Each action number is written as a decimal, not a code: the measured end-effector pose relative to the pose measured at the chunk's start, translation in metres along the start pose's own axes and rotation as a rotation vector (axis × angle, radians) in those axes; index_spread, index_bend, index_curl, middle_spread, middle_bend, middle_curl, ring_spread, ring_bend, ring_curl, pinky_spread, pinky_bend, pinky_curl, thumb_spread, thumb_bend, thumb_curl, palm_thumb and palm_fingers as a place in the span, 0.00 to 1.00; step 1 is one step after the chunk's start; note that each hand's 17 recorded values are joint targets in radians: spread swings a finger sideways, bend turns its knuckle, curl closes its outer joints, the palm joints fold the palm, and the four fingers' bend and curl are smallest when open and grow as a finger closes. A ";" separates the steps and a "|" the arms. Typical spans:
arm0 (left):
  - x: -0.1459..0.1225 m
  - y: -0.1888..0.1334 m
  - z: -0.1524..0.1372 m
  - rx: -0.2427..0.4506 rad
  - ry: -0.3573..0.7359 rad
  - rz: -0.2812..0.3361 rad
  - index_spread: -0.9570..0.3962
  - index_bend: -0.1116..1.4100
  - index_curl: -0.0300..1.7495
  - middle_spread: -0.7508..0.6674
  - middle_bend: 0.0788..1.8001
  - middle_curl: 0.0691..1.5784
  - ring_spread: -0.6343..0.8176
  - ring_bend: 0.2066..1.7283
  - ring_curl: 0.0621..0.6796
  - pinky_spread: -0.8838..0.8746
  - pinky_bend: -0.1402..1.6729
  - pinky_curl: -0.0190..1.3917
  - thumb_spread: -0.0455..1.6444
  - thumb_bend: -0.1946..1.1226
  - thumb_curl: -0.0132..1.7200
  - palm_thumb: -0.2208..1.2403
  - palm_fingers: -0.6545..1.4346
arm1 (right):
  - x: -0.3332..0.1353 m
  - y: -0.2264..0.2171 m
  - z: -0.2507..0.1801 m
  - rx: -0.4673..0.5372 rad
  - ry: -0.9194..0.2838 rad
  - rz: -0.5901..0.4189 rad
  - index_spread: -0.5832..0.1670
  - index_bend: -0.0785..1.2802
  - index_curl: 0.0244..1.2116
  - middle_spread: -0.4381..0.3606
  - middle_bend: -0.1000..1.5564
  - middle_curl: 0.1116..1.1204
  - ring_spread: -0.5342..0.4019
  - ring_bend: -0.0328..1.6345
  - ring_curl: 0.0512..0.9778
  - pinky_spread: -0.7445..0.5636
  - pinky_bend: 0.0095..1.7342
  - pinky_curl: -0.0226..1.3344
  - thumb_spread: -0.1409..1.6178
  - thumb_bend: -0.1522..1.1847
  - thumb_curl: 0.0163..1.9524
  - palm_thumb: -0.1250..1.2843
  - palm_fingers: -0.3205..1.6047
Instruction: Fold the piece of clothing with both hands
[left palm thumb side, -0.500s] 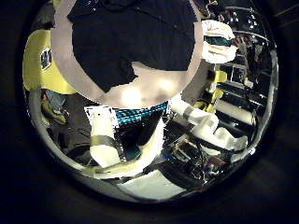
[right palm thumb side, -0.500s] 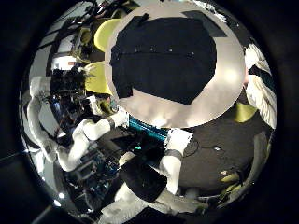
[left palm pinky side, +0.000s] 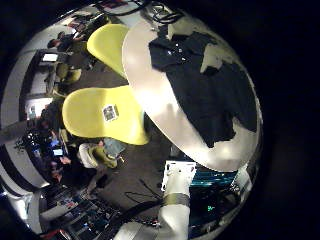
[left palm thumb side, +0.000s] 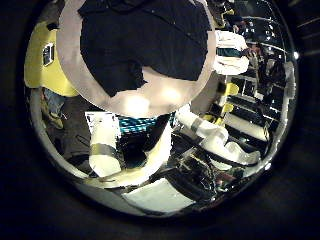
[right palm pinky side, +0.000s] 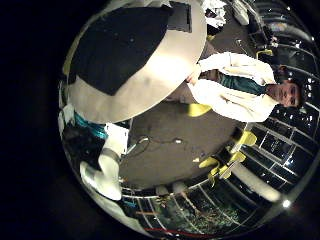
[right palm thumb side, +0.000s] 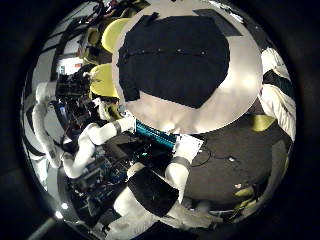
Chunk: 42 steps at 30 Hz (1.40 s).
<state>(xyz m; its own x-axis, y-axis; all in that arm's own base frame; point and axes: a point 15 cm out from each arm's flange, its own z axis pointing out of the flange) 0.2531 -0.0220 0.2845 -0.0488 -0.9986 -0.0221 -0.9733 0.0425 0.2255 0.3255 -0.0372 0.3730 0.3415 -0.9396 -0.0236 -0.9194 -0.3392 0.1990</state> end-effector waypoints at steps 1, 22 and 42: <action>0.002 0.000 0.005 -0.007 -0.018 0.021 0.66 0.19 0.20 0.57 0.13 0.23 0.50 0.40 0.21 0.58 0.33 0.25 0.69 0.13 0.16 0.27 0.43 | 0.002 0.002 0.004 -0.010 -0.005 0.004 0.33 0.17 0.21 0.61 0.20 0.24 0.76 0.32 0.19 0.86 0.28 0.21 0.79 0.10 0.11 0.24 0.25; 0.021 -0.041 0.124 0.032 -0.219 0.265 0.75 0.18 0.19 0.71 0.08 0.20 0.70 0.37 0.18 0.70 0.34 0.25 0.52 0.13 0.18 0.19 0.37 | -0.005 0.018 0.015 -0.046 -0.027 0.039 0.34 0.17 0.21 0.61 0.19 0.24 0.77 0.33 0.19 0.86 0.27 0.21 0.80 0.10 0.11 0.25 0.26; 0.023 -0.078 0.092 0.147 -0.228 0.222 0.43 0.32 0.34 0.26 0.44 0.49 0.13 0.70 0.57 0.20 0.64 0.39 0.65 0.25 0.26 0.67 0.86 | -0.026 0.021 0.013 -0.072 -0.031 0.024 0.35 0.16 0.20 0.59 0.21 0.25 0.71 0.37 0.21 0.85 0.28 0.21 0.81 0.11 0.11 0.28 0.33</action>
<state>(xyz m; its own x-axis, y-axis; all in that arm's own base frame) 0.3070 -0.0454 0.1773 -0.2955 -0.9321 -0.2094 -0.9544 0.2785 0.1072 0.2949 -0.0203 0.3654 0.3125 -0.9487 -0.0481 -0.9105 -0.3135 0.2696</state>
